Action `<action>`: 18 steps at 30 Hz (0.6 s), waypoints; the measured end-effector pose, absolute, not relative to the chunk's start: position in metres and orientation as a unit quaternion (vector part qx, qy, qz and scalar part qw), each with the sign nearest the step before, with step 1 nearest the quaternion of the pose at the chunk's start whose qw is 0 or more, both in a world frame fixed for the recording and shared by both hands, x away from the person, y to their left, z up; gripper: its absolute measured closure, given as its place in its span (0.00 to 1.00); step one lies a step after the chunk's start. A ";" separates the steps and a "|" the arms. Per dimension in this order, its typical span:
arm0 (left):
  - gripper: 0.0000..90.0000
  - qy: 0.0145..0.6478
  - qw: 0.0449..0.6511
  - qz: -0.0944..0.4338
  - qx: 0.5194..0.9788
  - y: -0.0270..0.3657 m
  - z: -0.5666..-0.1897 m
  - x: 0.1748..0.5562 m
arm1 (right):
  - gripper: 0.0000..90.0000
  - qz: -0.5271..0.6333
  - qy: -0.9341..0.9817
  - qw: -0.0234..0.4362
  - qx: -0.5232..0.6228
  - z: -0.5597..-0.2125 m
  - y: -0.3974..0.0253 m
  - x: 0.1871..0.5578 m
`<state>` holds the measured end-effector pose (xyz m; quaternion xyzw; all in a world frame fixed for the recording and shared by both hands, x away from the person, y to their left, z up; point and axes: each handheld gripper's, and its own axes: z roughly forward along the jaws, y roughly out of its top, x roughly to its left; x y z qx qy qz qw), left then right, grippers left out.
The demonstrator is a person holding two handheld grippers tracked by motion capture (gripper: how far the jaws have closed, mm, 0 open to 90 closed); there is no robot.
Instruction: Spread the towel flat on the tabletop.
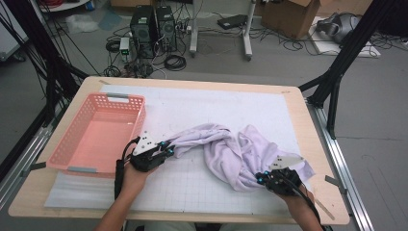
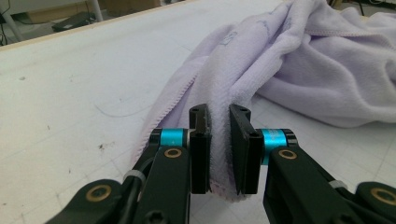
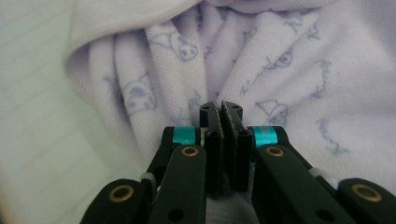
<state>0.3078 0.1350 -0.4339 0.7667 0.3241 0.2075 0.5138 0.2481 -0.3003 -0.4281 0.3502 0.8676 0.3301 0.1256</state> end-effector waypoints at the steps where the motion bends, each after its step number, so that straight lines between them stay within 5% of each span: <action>1: 0.87 0.323 0.513 0.208 0.768 0.135 -0.434 0.308 | 0.97 0.330 0.868 0.122 0.350 -0.428 -0.304 0.242; 5: 0.87 0.321 0.511 0.205 0.771 0.134 -0.435 0.308 | 0.96 0.336 0.868 0.107 0.351 -0.425 -0.312 0.230; 7: 0.87 0.319 0.508 0.206 0.773 0.133 -0.436 0.308 | 0.86 0.343 0.864 0.114 0.351 -0.420 -0.314 0.230; 8: 0.87 0.319 0.510 0.204 0.773 0.132 -0.436 0.308 | 0.73 0.364 0.846 0.139 0.364 -0.411 -0.318 0.236; 14: 0.87 0.315 0.508 0.203 0.776 0.130 -0.437 0.308 | 0.68 0.415 0.795 0.193 0.398 -0.389 -0.317 0.290; 18: 0.87 0.318 0.511 0.203 0.773 0.131 -0.437 0.307 | 0.56 0.438 0.786 0.170 0.402 -0.392 -0.293 0.326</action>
